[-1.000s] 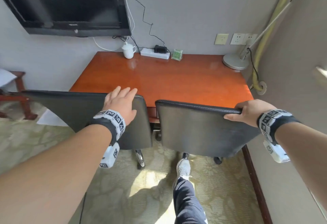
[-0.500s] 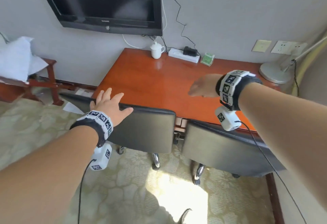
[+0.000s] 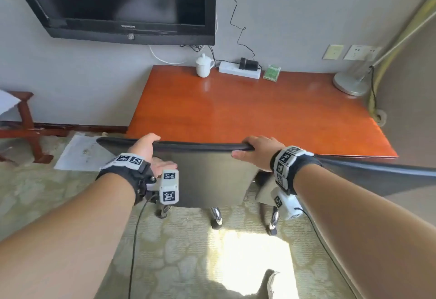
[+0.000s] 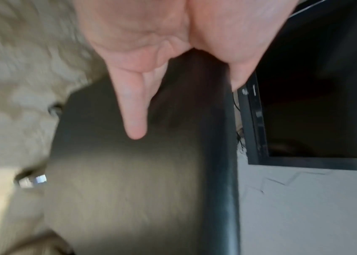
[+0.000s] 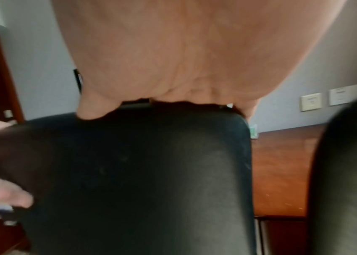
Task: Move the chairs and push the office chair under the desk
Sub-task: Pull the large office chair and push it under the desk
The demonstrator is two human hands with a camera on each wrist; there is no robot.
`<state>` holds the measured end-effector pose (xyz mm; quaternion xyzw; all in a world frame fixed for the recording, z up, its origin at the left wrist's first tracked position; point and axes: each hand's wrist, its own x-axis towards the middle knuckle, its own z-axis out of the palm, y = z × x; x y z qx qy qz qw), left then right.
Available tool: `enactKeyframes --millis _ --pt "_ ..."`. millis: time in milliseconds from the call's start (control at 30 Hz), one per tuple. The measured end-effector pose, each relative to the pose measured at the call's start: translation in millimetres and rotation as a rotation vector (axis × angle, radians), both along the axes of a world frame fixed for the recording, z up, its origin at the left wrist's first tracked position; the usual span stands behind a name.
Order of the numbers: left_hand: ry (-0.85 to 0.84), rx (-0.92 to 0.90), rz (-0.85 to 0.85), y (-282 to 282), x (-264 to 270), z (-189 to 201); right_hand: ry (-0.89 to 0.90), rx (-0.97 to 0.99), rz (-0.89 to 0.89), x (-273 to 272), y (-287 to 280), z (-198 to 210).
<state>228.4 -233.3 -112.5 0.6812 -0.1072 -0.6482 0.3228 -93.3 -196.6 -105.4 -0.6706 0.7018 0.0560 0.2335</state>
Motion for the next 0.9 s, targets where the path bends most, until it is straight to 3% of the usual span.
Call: enactKeyframes --millis 200,400,533,667,733,800,867,900 --pt "0.120 -0.149 0.153 -26 -6 -15 -0.019 -0.028 -0.108 2 -7 -1" --pt "0.124 -0.155 0.145 -19 0 -16 0.066 -0.050 -0.162 11 2 0" --pt "0.070 -0.173 0.089 -4 12 -19 -0.117 -0.125 -0.331 17 44 0" --pt "0.011 -0.139 -0.182 30 15 -22 -0.329 -0.145 -0.570 -30 97 2" --pt "0.058 -0.028 -0.489 47 4 -17 -0.407 -0.118 -0.760 -66 121 7" --pt "0.003 0.048 -0.911 63 -24 -7 -0.452 -0.063 -0.962 -105 146 10" --pt "-0.111 -0.023 -1.236 77 -68 2 -0.497 0.037 -1.124 -143 169 16" --pt "-0.173 -0.143 -1.320 83 -95 6 -0.512 0.076 -1.180 -161 178 19"
